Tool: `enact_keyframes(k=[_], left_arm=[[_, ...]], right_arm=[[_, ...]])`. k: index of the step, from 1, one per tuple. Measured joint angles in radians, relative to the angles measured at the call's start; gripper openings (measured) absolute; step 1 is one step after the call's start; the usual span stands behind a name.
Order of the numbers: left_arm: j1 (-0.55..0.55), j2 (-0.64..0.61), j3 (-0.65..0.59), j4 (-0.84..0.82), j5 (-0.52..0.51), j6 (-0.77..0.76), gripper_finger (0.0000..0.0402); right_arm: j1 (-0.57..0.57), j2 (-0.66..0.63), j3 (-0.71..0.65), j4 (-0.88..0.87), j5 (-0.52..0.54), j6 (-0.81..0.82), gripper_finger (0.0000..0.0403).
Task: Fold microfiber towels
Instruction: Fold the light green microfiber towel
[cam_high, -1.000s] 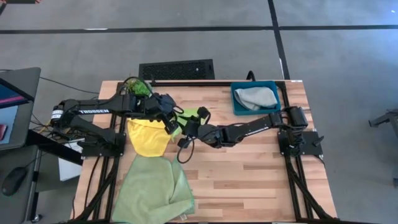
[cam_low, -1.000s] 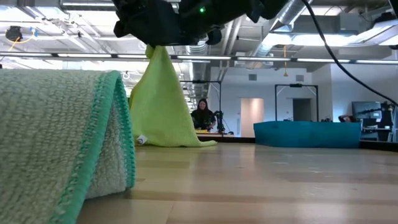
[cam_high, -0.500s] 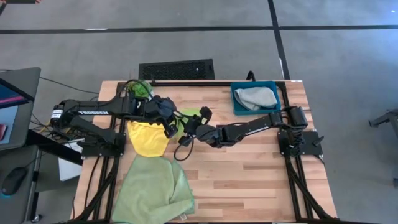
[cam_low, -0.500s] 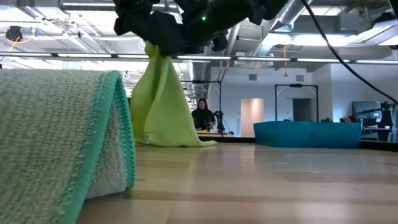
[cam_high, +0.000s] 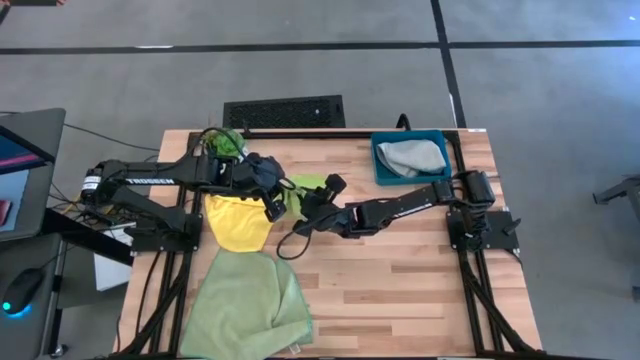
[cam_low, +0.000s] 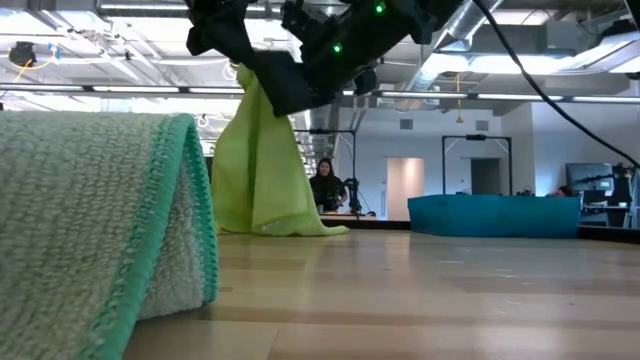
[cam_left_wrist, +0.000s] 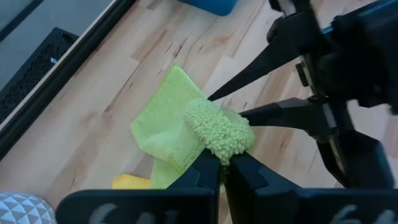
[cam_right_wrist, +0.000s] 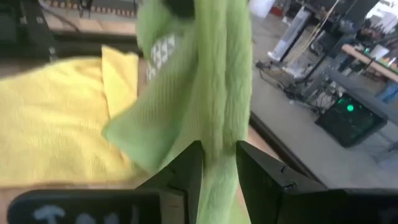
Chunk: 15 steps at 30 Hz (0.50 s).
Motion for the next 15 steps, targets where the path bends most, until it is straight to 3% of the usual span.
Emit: enact_keyframes(k=[7, 15], left_arm=[[0.000, 0.000, 0.000, 0.003, 0.000, 0.016, 0.0000], [0.000, 0.000, 0.001, 0.003, -0.001, 0.017, 0.0000]], right_arm=[[0.002, 0.000, 0.000, -0.158, -0.007, 0.078, 0.0122], [-0.003, 0.000, -0.010, -0.258, -0.106, 0.169, 0.0122]])
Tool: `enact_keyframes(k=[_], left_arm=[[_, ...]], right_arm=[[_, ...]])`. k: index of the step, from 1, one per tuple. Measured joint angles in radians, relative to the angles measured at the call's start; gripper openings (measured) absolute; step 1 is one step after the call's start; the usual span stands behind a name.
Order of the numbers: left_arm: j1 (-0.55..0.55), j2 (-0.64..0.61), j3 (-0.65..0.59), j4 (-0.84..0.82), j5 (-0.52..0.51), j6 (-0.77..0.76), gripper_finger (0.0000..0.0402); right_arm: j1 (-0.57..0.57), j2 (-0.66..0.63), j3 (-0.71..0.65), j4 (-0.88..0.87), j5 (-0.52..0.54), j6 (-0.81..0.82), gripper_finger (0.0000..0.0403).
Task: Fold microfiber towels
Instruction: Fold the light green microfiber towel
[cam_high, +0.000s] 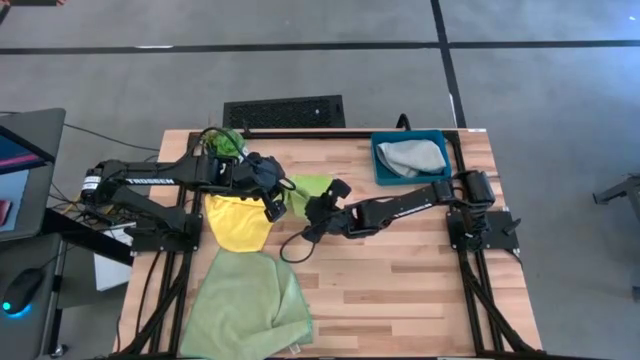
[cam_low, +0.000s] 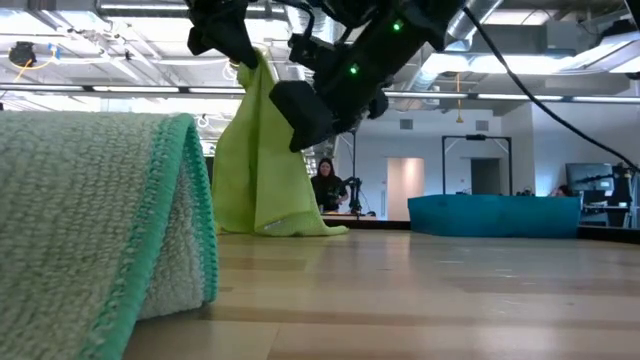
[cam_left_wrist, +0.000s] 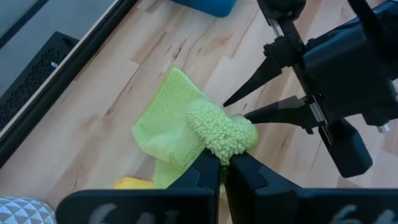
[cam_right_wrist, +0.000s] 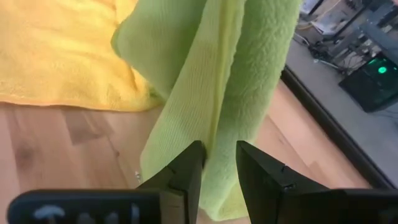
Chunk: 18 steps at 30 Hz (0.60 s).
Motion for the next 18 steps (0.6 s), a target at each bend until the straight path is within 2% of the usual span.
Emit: enact_keyframes(k=[6, 18], left_arm=[[0.000, 0.000, 0.000, 0.007, -0.001, 0.007, 0.0000], [0.000, 0.000, 0.000, 0.016, 0.007, 0.015, 0.0000]], right_arm=[[-0.013, 0.000, -0.036, 0.007, -0.025, 0.008, 0.0122], [-0.066, 0.000, -0.107, 0.132, -0.229, -0.090, 0.0122]])
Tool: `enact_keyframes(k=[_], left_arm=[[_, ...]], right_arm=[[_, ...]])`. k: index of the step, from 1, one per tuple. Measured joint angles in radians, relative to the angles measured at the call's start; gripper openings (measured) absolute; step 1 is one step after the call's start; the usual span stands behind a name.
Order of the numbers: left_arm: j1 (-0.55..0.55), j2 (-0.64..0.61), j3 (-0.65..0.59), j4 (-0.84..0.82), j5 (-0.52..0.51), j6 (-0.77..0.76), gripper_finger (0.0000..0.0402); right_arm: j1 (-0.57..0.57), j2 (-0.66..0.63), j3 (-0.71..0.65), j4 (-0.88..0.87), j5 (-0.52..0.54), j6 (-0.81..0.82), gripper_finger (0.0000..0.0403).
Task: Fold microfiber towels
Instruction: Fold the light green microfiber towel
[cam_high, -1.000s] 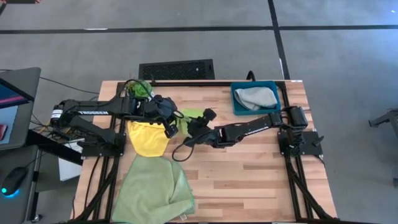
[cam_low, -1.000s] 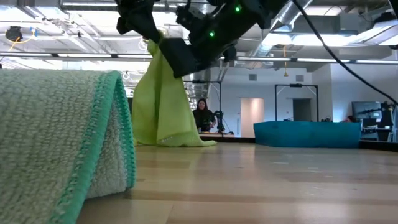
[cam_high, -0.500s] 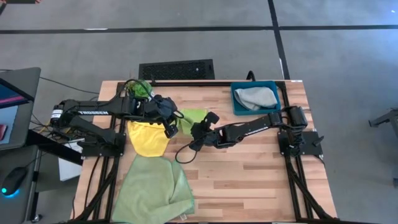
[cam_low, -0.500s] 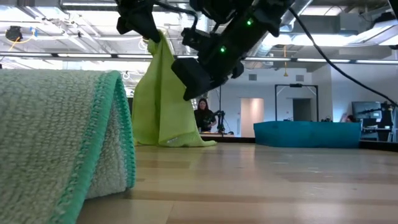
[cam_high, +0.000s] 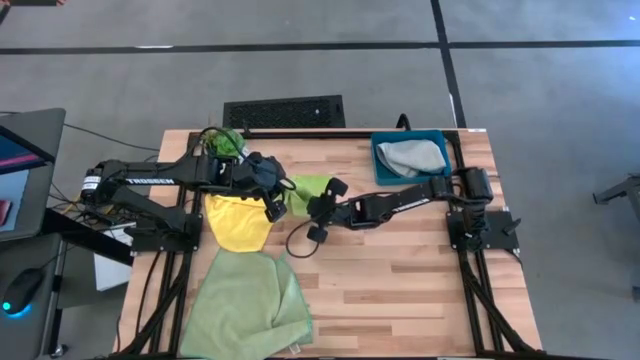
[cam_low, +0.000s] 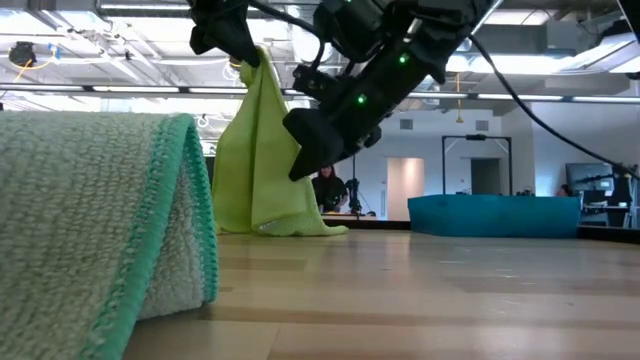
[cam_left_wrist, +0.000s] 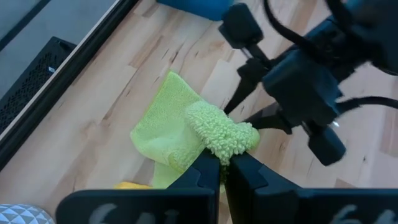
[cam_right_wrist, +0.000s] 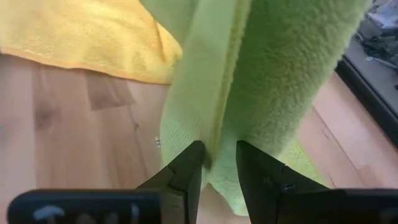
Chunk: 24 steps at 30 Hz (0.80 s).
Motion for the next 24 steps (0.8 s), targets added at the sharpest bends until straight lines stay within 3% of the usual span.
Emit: enact_keyframes(k=[4, 9, 13, 16, 20, 24], left_arm=[[0.000, 0.000, 0.000, 0.000, 0.000, 0.000, 0.0000], [0.000, 0.000, 0.000, -0.001, 0.001, 0.000, 0.0000], [0.000, 0.000, 0.000, -0.001, 0.001, 0.000, 0.0000], [0.000, 0.000, 0.000, -0.001, 0.001, 0.000, 0.0000], [0.000, 0.000, 0.000, -0.011, 0.002, 0.000, 0.0000], [0.000, 0.000, 0.000, -0.040, -0.001, -0.005, 0.0000]], right_arm=[[-0.015, 0.000, -0.011, 0.019, -0.016, -0.025, 0.0122], [-0.023, 0.000, -0.036, 0.038, -0.114, -0.034, 0.0122], [-0.022, 0.000, -0.052, 0.043, -0.115, -0.027, 0.0115], [-0.022, 0.000, -0.053, 0.036, -0.118, -0.010, 0.0087], [-0.020, -0.010, -0.054, -0.014, -0.136, -0.023, 0.0017], [-0.015, -0.085, -0.054, -0.104, -0.133, -0.052, 0.0014]])
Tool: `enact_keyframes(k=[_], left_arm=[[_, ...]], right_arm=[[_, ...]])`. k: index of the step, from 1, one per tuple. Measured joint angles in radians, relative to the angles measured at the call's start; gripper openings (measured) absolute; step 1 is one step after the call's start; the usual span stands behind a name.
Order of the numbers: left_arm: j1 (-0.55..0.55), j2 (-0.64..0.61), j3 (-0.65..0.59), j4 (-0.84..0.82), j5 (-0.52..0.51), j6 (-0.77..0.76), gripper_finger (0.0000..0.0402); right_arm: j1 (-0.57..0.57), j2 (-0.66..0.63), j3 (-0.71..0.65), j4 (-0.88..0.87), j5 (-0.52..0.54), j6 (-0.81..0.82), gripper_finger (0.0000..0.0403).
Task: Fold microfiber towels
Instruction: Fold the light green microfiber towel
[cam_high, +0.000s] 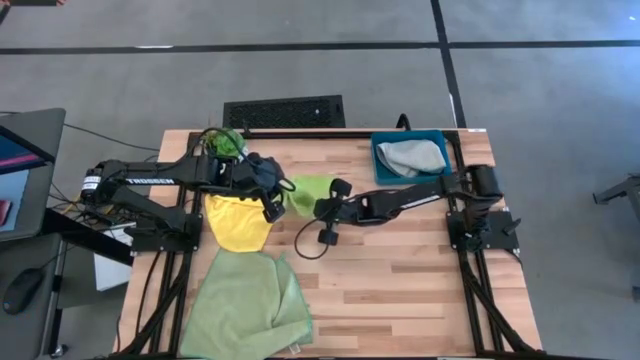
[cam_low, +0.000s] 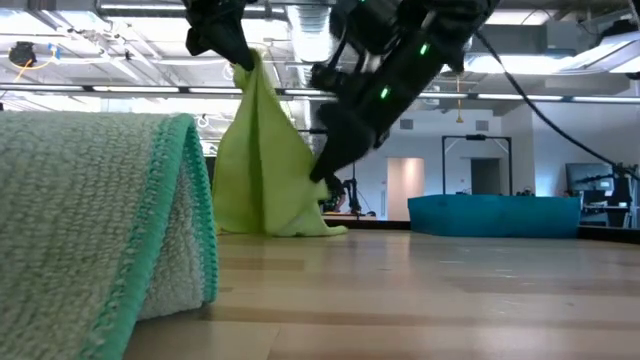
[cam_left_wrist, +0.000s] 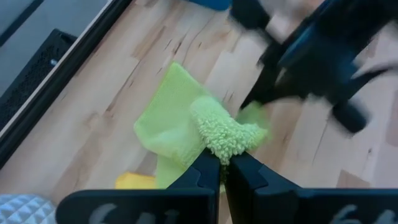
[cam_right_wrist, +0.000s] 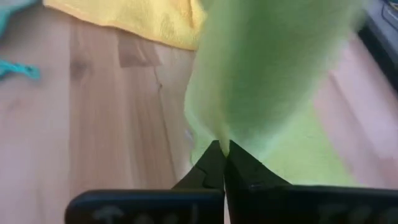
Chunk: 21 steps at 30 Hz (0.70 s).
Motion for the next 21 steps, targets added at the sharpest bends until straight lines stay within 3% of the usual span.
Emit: enact_keyframes(k=[3, 6, 12, 21], left_arm=[[0.007, 0.000, 0.000, -0.020, -0.006, -0.008, 0.0000], [0.017, 0.000, 0.000, -0.021, -0.035, -0.011, 0.0000], [0.045, 0.000, 0.000, -0.019, -0.174, 0.002, 0.0000], [0.109, 0.000, 0.001, 0.116, -0.387, 0.108, 0.0000]], right_arm=[[-0.002, -0.082, 0.000, -0.082, 0.017, -0.003, 0.0006], [-0.003, -0.185, 0.001, -0.166, 0.101, -0.010, 0.0007], [-0.026, -0.383, 0.002, -0.360, 0.250, -0.009, 0.0005], [-0.133, -0.531, 0.002, -0.358, 0.321, -0.126, 0.0002]])
